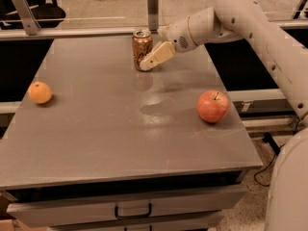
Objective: Knock orange can over
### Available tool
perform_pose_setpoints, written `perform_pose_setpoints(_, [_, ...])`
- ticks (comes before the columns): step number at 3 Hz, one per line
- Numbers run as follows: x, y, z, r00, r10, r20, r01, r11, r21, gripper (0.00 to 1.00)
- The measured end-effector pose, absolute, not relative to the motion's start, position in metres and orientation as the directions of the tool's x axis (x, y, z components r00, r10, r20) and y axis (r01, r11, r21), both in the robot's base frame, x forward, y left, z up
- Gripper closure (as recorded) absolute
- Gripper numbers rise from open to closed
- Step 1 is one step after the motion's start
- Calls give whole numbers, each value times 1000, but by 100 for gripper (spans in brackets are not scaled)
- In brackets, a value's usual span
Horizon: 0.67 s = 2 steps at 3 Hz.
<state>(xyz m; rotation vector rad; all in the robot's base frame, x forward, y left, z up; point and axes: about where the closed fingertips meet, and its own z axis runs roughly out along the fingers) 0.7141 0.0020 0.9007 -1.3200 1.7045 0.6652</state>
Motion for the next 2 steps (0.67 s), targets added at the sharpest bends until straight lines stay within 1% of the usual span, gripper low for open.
perform_pose_setpoints(1, [709,22,902,-60,-436,-898,-969,241,-52,0])
perform_pose_setpoints(2, [676,49,912,-27,-391,-920,-992,126,-24,0])
